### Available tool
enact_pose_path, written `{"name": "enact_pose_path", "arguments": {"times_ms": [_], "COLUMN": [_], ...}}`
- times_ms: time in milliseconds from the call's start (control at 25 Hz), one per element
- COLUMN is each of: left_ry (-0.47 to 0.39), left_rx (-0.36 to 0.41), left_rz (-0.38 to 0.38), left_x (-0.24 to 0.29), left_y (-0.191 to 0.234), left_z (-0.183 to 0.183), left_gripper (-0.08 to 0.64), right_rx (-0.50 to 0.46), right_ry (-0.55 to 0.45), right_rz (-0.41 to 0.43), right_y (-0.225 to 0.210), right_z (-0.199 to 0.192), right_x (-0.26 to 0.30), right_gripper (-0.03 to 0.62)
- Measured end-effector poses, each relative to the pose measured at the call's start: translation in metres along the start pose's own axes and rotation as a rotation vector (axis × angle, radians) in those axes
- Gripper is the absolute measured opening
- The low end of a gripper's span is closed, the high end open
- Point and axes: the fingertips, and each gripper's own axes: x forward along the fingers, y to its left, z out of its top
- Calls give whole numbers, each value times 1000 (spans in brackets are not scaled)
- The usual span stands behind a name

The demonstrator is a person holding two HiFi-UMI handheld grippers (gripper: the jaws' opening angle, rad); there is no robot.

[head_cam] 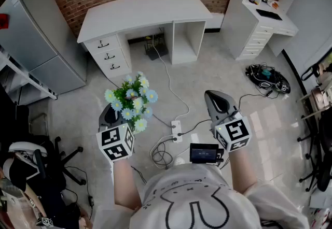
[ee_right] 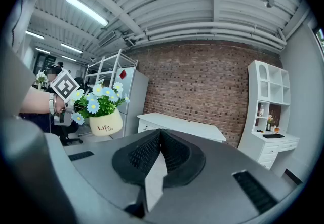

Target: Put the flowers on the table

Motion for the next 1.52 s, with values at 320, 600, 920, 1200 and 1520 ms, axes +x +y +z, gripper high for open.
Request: {"name": "enact_pose_path", "arguments": {"times_ms": [320, 600, 920, 1200, 1520], "left_ry": [-8, -23, -11, -9, -16], "left_rx": [14, 26, 18, 6, -7], "left_rz": [14, 28, 12, -3, -32], "left_x": [15, 34, 88, 163, 262], "left_y": [-16, -19, -12, 15, 66], "left_z": [3, 15, 27, 41, 74], "left_gripper": [51, 51, 51, 51, 52], "right_rx": [22, 24, 61, 59, 42], "right_ry": [-16, -28, -20, -1, 12], "right_rz": [-1, 28, -3, -14, -19], "right_y": [-34, -45, -73, -92, -103], "right_z": [-6, -9, -14, -13, 10], "right_x": [9, 28, 65, 135, 241], "right_gripper": [14, 14, 14, 14, 14]}}
